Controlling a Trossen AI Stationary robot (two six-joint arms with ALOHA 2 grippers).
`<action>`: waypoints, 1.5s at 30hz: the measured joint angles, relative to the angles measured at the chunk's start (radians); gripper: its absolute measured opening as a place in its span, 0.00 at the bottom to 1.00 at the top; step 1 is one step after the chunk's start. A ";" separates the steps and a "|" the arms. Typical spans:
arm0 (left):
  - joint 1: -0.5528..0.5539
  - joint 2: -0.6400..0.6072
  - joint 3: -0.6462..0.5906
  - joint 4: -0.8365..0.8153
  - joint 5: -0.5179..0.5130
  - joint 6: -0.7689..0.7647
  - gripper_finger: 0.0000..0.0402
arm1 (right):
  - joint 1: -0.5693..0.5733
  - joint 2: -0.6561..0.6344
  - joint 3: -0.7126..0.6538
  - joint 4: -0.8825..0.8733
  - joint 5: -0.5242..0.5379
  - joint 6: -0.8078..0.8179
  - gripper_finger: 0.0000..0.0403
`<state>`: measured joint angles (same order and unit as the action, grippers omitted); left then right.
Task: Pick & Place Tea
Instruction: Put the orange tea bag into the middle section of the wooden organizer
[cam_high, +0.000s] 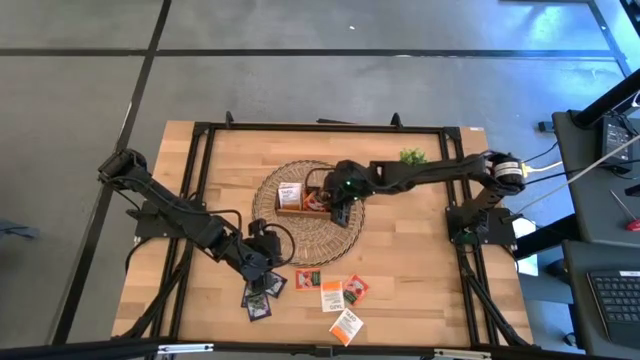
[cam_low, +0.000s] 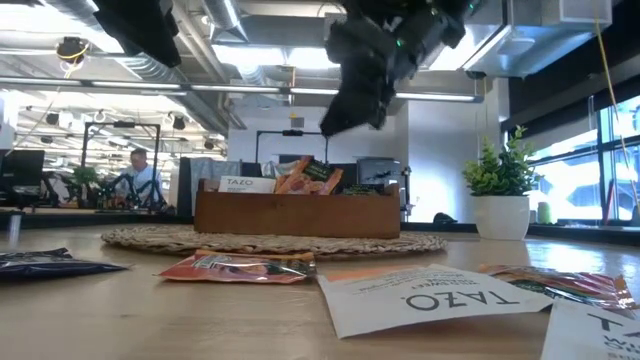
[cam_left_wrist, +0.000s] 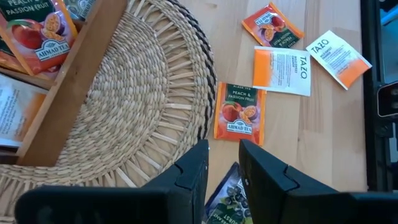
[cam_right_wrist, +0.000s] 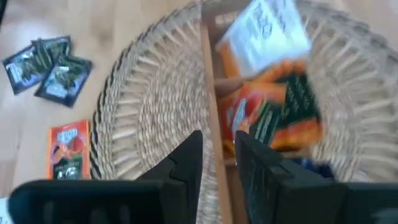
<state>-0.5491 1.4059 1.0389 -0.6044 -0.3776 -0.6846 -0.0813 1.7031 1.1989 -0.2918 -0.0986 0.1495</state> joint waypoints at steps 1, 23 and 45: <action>0.001 0.000 0.000 0.000 -0.003 0.000 0.21 | 0.000 -0.001 -0.018 0.013 0.000 0.011 0.24; 0.001 0.000 0.000 0.000 -0.051 0.018 0.22 | 0.000 0.003 -0.163 0.168 0.105 0.084 0.25; 0.001 0.000 0.000 0.002 -0.049 0.018 0.21 | -0.001 0.044 -0.125 0.187 0.079 0.133 0.02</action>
<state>-0.5480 1.4059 1.0389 -0.6029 -0.4261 -0.6664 -0.0824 1.7473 1.0735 -0.1051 -0.0200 0.2821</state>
